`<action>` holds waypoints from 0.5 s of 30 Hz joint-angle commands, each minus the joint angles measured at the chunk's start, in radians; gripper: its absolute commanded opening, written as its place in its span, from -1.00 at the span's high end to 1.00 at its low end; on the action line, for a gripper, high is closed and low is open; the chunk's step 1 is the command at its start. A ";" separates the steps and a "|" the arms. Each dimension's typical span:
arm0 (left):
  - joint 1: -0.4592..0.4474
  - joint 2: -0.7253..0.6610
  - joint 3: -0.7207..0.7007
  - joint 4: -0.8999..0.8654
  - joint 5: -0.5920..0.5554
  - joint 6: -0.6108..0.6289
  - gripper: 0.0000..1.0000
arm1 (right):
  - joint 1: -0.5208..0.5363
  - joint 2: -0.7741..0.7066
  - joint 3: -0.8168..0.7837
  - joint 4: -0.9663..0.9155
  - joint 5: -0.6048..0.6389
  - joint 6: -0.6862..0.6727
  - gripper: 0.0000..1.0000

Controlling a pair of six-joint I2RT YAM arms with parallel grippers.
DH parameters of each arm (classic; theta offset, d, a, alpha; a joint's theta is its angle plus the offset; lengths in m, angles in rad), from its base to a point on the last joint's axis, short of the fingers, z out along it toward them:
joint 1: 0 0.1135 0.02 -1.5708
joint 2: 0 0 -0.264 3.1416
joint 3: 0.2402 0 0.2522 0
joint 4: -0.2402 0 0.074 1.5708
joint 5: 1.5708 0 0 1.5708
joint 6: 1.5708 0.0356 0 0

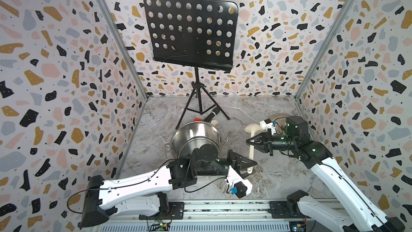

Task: Stir the soup with a spoon
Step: Pick up the spoon from the center of the board.

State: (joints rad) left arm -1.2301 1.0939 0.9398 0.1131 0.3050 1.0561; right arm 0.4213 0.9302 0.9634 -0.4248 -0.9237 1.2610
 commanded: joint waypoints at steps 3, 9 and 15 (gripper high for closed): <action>-0.002 0.009 0.076 0.053 -0.007 -0.019 0.39 | 0.008 -0.050 0.000 0.018 0.020 0.057 1.00; -0.002 0.022 0.112 0.028 -0.007 -0.019 0.39 | 0.008 -0.086 -0.024 0.031 0.033 0.086 0.97; -0.003 0.007 0.074 0.060 -0.074 -0.190 -0.99 | 0.008 -0.088 -0.016 0.041 0.029 0.094 0.97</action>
State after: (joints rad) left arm -1.2388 1.1168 1.0008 0.0929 0.2722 0.9623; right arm 0.4236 0.8612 0.9470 -0.4038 -0.9009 1.2964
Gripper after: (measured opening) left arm 0.754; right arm 0.095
